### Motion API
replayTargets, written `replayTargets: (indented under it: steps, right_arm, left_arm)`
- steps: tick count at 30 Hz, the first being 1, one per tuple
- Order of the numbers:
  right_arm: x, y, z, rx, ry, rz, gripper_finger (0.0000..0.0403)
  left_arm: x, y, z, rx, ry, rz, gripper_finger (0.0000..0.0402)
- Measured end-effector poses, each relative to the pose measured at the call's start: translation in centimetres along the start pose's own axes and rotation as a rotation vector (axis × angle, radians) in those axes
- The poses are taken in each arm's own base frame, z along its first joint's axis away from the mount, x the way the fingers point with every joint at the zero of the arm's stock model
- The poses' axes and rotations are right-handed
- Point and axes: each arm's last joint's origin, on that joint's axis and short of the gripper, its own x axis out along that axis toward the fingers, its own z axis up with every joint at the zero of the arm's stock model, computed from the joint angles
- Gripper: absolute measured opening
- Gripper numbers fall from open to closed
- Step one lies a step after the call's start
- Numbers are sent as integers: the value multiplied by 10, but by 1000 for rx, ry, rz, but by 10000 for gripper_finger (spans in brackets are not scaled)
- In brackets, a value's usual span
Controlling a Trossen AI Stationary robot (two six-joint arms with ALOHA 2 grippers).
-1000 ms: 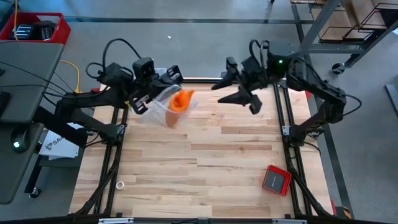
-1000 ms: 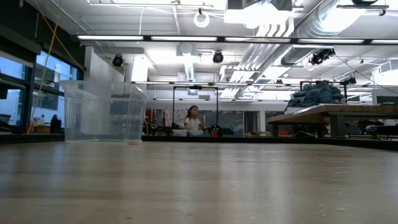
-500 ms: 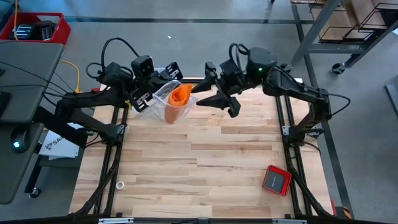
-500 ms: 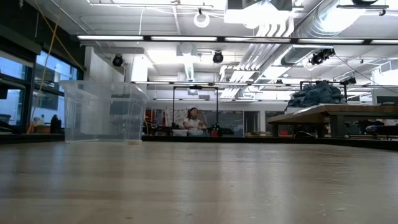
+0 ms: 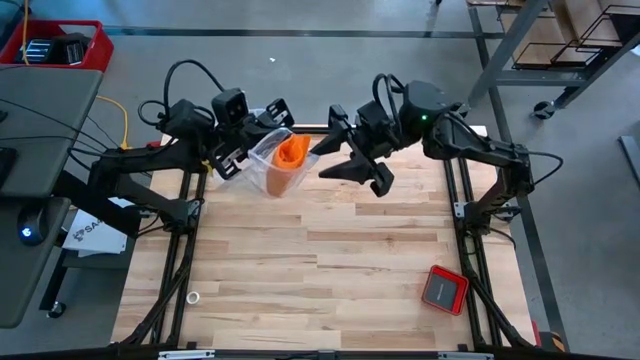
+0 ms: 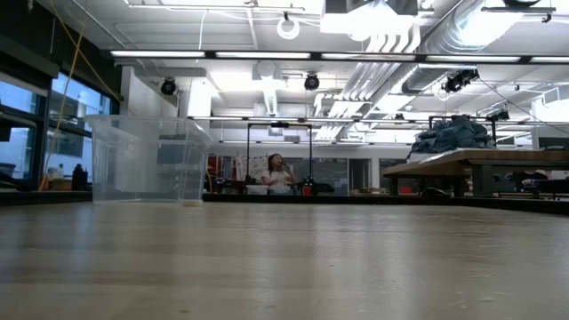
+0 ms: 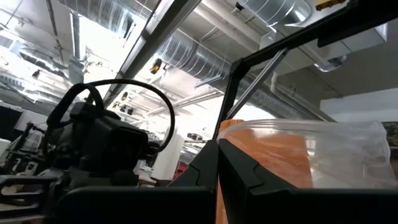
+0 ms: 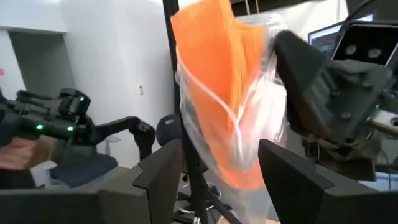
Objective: Roll bandage
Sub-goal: Put the rolled orange bandage into the zip bag
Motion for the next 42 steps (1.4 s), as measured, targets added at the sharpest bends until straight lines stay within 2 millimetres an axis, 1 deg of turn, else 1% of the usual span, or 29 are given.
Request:
replayTargets:
  steps: [4, 13, 15, 20, 26, 28, 29, 31, 32, 33, 37, 40, 42]
  right_arm:
    - [0, 0, 2, -2, -21, -35, 206]
    - [0, 0, 0, 6, -8, -42, 205]
    - [0, 0, 0, 8, -6, -47, 199]
    - [0, -1, -2, 15, 6, -73, 160]
    - [-1, -4, -1, 12, 3, -84, 130]
    - [-1, -3, -1, 8, 4, -82, 105]
    - [-1, -3, -1, 9, 4, -81, 86]
    - [-1, -3, -1, 10, 4, -81, 37]
    - [-1, -3, -1, 12, 4, -83, 20]
    - [-1, -3, -1, 14, 4, -85, 11]
    - [-2, -1, 0, 33, 9, -79, 3]
    - [-10, 4, 5, 40, 20, -76, 2]
    - [-18, 9, 10, 36, 34, -81, 2]
  left_arm:
    - [0, 1, -2, -11, 19, 15, 0]
    - [0, 2, -2, -2, 14, 23, 0]
    - [0, 2, -2, -1, 13, 23, 0]
    - [0, 2, -2, -1, 12, 26, 0]
    - [0, 2, -2, -1, 11, 27, 0]
    - [0, 2, -2, 0, 11, 28, 0]
    - [0, 2, -2, 0, 10, 28, 0]
    - [0, 2, -2, -1, 11, 28, 0]
    - [0, 2, -2, -1, 12, 29, 0]
    - [0, 2, -2, -3, 16, 32, 0]
    - [-3, 6, -5, -25, 80, 88, 13]
    - [-9, 10, -6, -46, 162, 165, 39]
    - [-15, 10, -3, -22, 201, 216, 60]
